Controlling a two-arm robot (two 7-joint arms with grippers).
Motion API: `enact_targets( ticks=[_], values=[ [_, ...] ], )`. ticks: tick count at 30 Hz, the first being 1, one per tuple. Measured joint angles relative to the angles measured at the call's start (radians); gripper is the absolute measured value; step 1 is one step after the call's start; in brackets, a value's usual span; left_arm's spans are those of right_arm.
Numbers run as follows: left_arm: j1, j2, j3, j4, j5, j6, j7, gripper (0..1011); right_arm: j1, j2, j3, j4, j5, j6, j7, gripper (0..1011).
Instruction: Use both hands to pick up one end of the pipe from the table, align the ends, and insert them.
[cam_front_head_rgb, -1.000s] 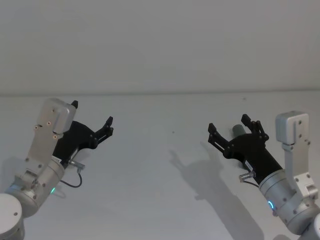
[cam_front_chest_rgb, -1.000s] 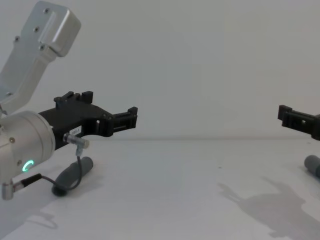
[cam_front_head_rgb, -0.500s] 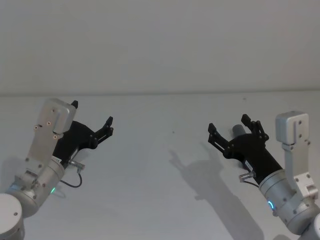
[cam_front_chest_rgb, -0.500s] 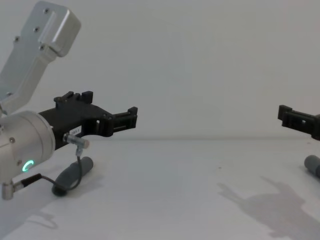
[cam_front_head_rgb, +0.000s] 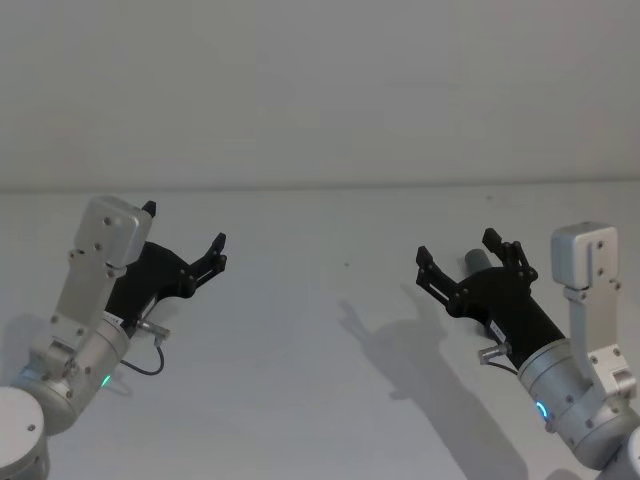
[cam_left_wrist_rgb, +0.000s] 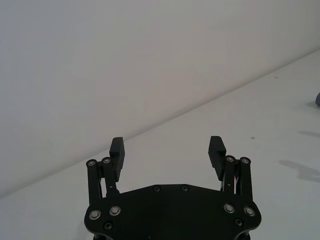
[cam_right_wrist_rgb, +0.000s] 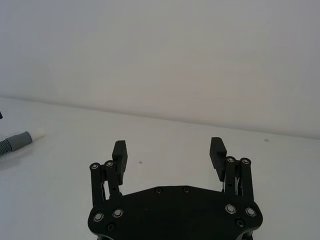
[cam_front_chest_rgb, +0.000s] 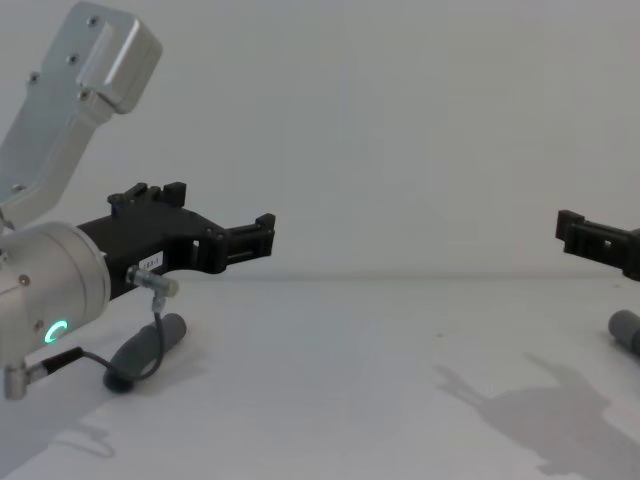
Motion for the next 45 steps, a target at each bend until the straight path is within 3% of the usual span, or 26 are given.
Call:
enact_targets(
  ticks=[45],
  values=[
    [0.000, 0.000, 0.000, 0.000, 0.000, 0.000, 0.000, 1001, 0.000, 0.000, 0.000, 0.000, 0.000, 0.000, 0.000, 1004]
  ],
)
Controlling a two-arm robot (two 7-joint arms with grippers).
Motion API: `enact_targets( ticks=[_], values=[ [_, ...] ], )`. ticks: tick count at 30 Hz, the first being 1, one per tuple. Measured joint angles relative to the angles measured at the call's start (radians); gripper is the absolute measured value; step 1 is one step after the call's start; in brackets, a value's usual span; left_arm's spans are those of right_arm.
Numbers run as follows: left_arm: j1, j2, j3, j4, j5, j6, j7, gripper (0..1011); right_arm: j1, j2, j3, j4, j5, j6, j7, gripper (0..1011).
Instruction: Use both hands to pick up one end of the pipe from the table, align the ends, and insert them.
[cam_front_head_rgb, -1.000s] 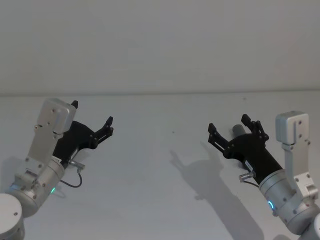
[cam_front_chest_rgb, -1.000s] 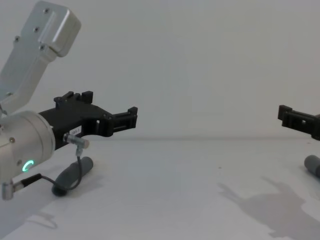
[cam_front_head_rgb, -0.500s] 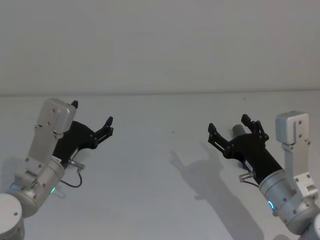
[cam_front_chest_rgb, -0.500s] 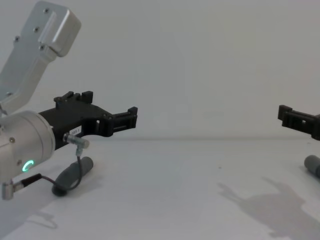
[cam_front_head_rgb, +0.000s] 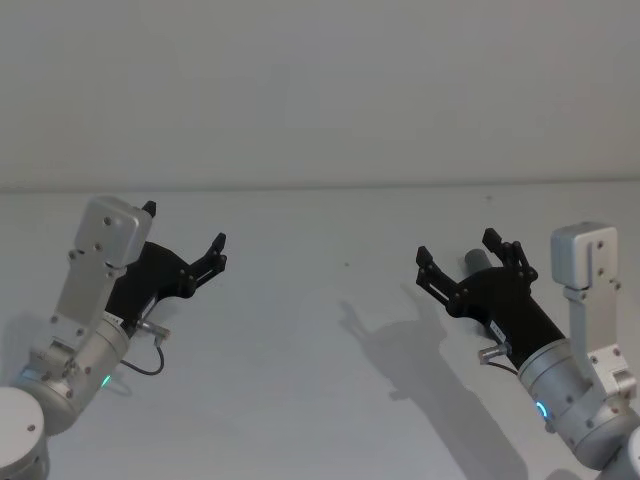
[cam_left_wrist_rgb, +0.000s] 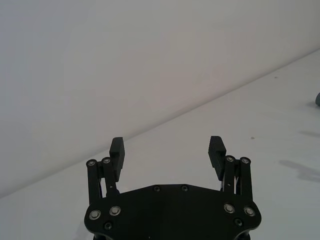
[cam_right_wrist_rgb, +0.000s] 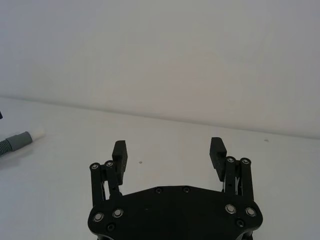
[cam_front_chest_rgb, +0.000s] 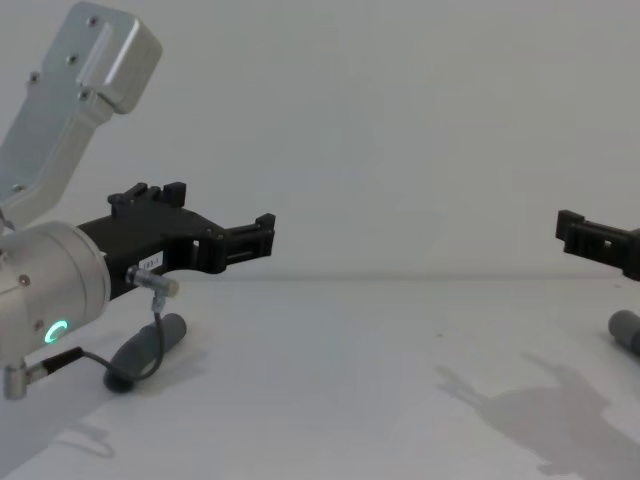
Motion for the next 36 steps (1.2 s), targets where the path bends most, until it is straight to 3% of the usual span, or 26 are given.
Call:
enact_targets(
  ticks=[17, 25, 36],
  values=[
    [-0.027, -0.010, 0.006, 0.011, 0.015, 0.003, -0.004, 1001, 0.000, 0.000, 0.000, 0.000, 0.000, 0.000, 0.000, 1004],
    [-0.075, -0.023, 0.014, 0.011, 0.043, 0.057, -0.007, 1002, 0.000, 0.000, 0.000, 0.000, 0.000, 0.000, 0.000, 1004],
    [-0.113, -0.012, -0.005, -0.039, 0.067, 0.190, -0.004, 1001, 0.000, 0.000, 0.000, 0.000, 0.000, 0.000, 0.000, 1004]
  ],
)
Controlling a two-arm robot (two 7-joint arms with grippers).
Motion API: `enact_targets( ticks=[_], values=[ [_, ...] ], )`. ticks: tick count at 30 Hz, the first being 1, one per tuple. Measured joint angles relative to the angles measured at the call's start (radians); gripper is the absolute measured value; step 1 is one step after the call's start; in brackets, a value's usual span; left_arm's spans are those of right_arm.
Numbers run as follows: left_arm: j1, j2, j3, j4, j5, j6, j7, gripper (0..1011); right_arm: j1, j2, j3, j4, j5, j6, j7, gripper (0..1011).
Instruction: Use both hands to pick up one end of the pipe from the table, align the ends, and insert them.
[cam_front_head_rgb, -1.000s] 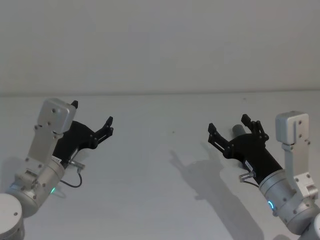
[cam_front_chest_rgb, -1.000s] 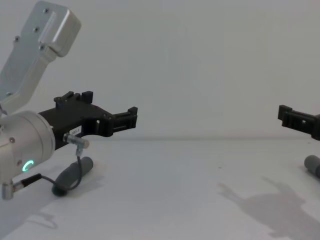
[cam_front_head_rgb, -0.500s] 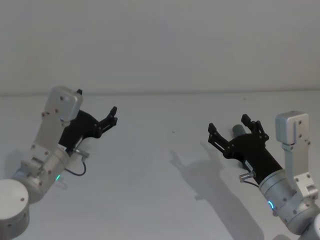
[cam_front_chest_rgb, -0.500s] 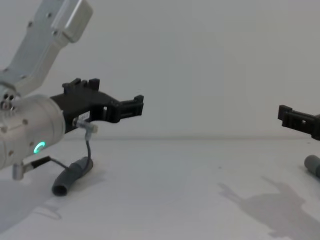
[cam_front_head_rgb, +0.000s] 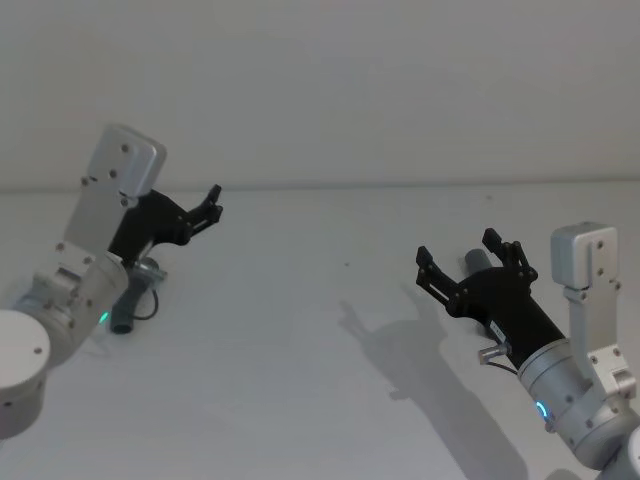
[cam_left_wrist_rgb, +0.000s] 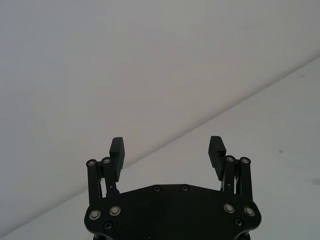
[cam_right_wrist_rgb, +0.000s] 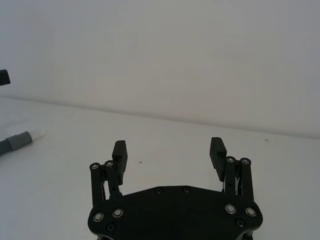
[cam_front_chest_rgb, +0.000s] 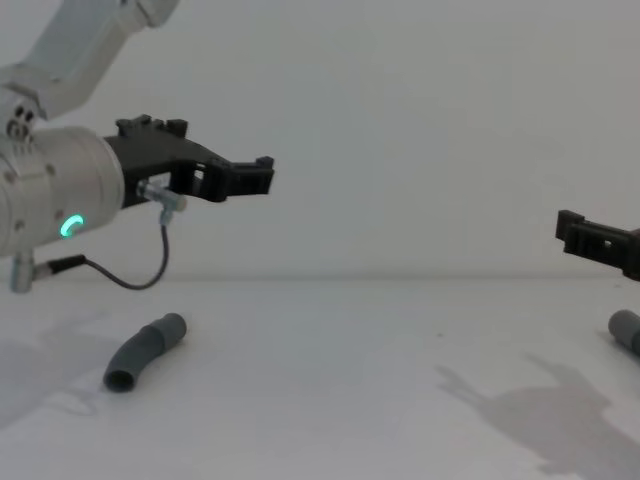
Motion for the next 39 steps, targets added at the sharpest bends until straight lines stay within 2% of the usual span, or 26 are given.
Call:
enact_targets(
  ticks=[9, 11, 19, 31, 39],
  values=[
    [-0.002, 0.008, -0.038, -0.046, -0.018, 0.119, -0.001, 1001, 0.000, 0.000, 0.000, 0.000, 0.000, 0.000, 0.000, 1004],
    [0.002, 0.005, -0.059, -0.060, -0.035, 0.156, -0.003, 1002, 0.000, 0.000, 0.000, 0.000, 0.000, 0.000, 0.000, 1004],
    [0.018, -0.011, -0.108, -0.082, -0.082, 0.244, -0.006, 1002, 0.000, 0.000, 0.000, 0.000, 0.000, 0.000, 0.000, 1004],
    [0.057, -0.031, -0.157, -0.085, -0.130, 0.326, -0.009, 1002, 0.000, 0.000, 0.000, 0.000, 0.000, 0.000, 0.000, 1004],
    [0.079, -0.027, -0.174, -0.069, -0.138, 0.359, -0.015, 1001, 0.000, 0.000, 0.000, 0.000, 0.000, 0.000, 0.000, 1004]
  ],
)
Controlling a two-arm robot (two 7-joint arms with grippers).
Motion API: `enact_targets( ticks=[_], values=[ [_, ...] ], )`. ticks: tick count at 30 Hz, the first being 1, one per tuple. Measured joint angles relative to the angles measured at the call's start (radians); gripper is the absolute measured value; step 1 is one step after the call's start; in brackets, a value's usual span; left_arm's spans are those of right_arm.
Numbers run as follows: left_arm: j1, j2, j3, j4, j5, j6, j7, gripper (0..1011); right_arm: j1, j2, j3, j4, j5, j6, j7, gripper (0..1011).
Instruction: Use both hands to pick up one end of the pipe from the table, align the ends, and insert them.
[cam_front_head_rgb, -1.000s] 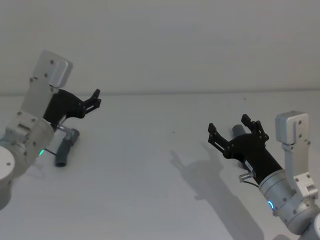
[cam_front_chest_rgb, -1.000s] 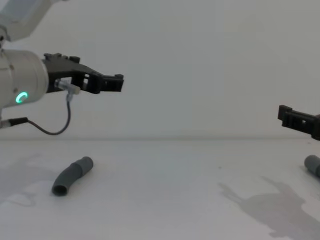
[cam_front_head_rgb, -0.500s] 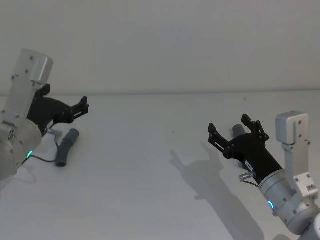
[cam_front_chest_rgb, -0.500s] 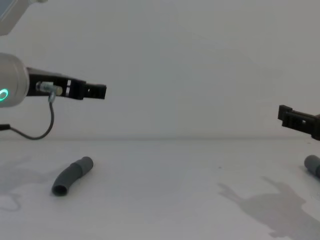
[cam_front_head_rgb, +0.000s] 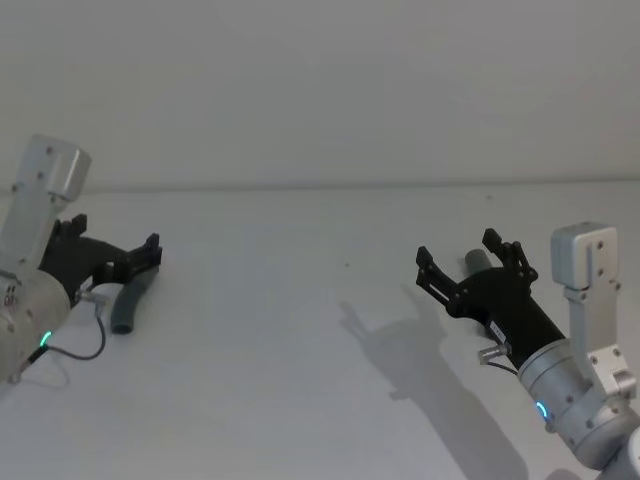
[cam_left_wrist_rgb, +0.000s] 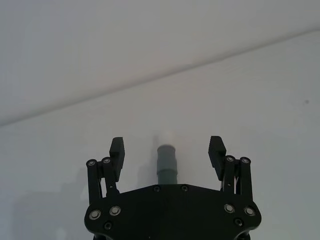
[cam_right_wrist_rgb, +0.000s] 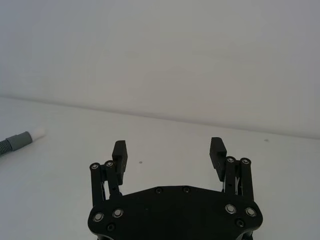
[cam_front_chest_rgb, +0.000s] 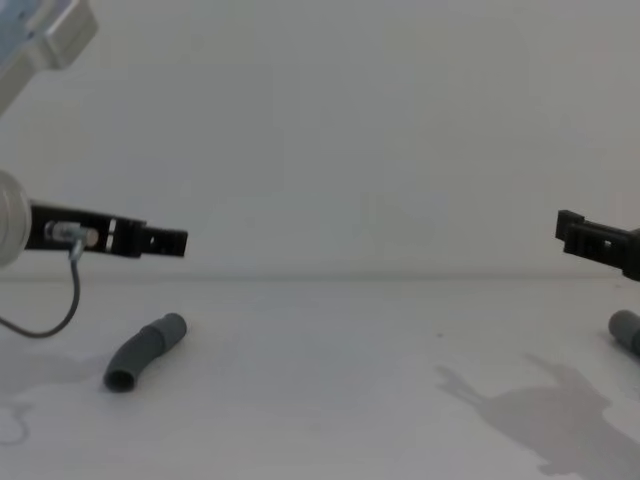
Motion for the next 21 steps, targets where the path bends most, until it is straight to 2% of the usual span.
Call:
enact_targets(
  ticks=[9, 21],
  values=[
    [0.008, 0.013, -0.004, 0.031, 0.001, 0.014, -0.021, 1002, 0.000, 0.000, 0.000, 0.000, 0.000, 0.000, 0.000, 1004],
    [0.003, 0.022, -0.006, 0.081, 0.011, 0.006, -0.047, 1001, 0.000, 0.000, 0.000, 0.000, 0.000, 0.000, 0.000, 1004]
  ],
)
